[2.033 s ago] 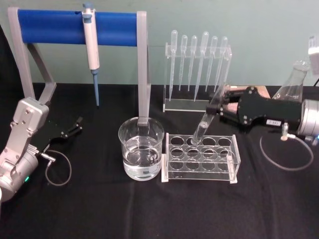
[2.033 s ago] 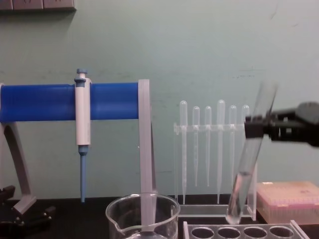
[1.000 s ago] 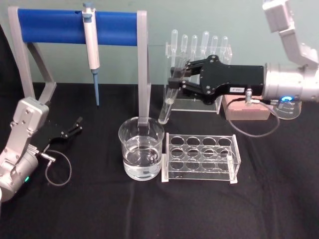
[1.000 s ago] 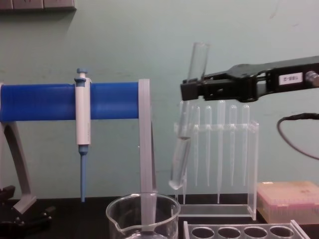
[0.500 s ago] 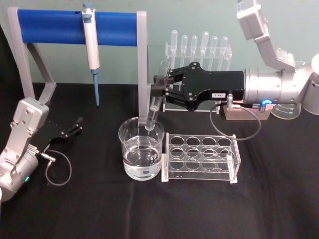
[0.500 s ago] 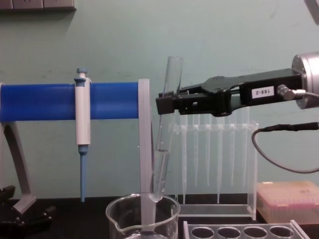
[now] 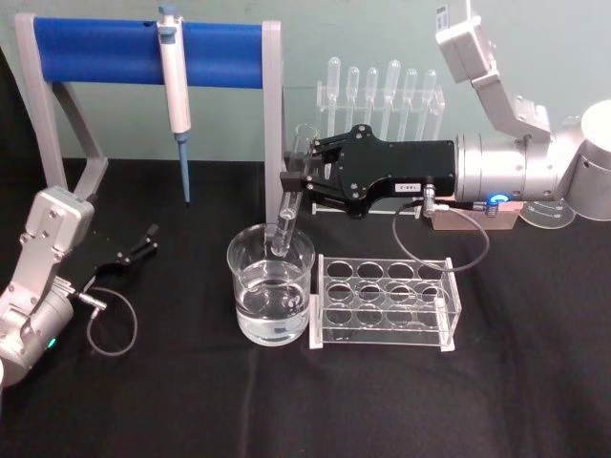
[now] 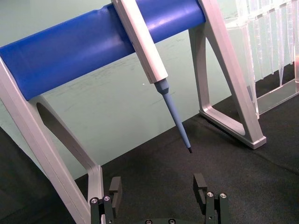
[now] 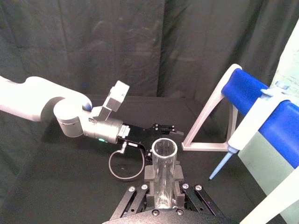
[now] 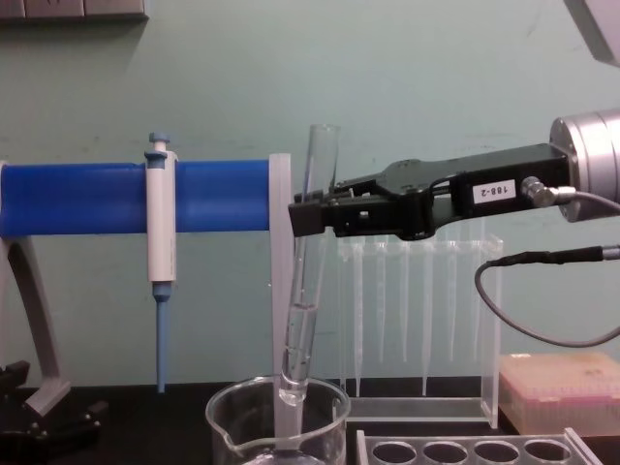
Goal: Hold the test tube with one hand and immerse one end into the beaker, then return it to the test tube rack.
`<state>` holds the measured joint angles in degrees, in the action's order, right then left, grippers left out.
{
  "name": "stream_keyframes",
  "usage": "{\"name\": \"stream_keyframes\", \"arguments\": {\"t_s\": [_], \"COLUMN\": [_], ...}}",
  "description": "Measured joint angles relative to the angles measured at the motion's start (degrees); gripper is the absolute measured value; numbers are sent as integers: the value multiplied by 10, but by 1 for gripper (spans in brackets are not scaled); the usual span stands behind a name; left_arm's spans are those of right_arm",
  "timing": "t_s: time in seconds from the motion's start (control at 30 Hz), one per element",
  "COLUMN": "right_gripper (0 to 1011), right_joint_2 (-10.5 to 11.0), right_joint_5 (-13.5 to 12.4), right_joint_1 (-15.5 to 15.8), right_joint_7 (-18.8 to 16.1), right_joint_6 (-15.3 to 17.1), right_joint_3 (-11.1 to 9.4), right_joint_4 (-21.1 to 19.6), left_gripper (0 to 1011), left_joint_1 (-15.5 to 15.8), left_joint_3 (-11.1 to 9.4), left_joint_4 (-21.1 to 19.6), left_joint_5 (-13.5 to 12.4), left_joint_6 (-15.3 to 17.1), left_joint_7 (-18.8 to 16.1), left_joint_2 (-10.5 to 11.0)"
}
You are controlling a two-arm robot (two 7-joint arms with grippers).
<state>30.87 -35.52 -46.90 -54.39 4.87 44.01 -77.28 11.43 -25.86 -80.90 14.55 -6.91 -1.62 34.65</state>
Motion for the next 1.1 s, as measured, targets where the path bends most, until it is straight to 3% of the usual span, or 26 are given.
{"name": "stream_keyframes", "arguments": {"t_s": [0.53,1.1], "right_gripper": [233,233], "right_joint_2": [-12,-44], "right_joint_5": [17,51], "right_joint_1": [2,25], "right_joint_7": [-2,0], "right_joint_6": [-11,-53], "right_joint_3": [16,26], "right_joint_4": [23,79], "left_gripper": [1000,1000], "left_joint_1": [0,0], "left_joint_3": [0,0], "left_joint_4": [0,0], "left_joint_5": [0,0], "left_joint_6": [0,0], "left_joint_7": [0,0], "left_joint_2": [0,0]}}
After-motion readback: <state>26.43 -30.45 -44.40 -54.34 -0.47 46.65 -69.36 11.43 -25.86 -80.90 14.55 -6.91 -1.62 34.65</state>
